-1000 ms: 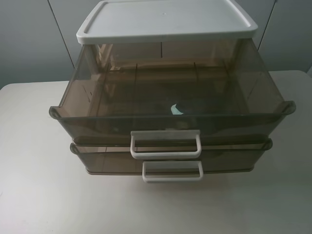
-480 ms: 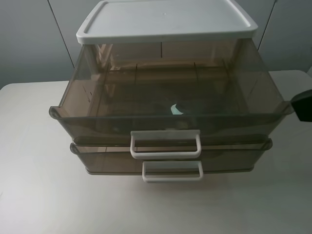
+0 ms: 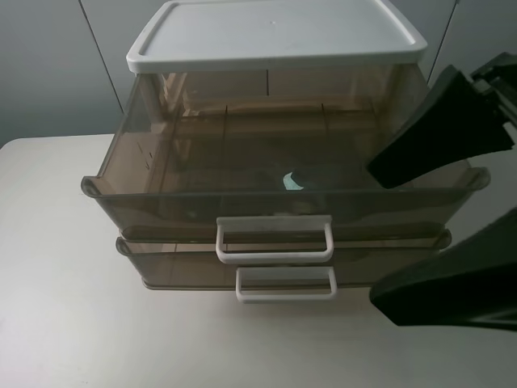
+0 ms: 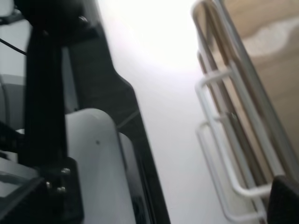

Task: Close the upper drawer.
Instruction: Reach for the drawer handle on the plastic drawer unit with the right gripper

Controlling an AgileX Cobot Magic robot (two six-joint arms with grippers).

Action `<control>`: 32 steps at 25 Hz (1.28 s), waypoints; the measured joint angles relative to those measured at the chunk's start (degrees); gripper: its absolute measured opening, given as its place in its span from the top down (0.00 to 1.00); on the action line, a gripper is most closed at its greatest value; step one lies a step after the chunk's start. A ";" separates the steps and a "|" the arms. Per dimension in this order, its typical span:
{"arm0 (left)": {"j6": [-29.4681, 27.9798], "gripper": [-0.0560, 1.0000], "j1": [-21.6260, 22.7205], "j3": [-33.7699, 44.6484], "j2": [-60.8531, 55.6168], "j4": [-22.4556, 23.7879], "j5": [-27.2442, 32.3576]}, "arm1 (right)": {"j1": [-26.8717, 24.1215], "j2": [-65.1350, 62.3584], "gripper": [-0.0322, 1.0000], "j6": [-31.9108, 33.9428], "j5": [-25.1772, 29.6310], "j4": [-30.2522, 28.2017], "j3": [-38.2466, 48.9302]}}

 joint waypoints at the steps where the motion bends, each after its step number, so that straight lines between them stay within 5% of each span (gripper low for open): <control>1: 0.00 0.25 0.00 0.00 0.00 0.00 0.00 | 0.47 0.25 0.29 -1.38 0.00 1.15 0.00; 5: 0.00 0.25 0.00 0.00 0.00 0.00 0.00 | 5.39 2.24 0.29 -2.99 0.00 1.18 0.00; 14: 0.00 0.25 0.00 0.00 0.00 0.00 0.00 | 17.74 9.72 0.29 0.30 -3.63 -8.63 2.63; 32: -0.20 0.25 0.00 0.00 0.00 0.00 0.00 | 19.29 16.19 0.29 1.51 -9.04 -10.21 3.42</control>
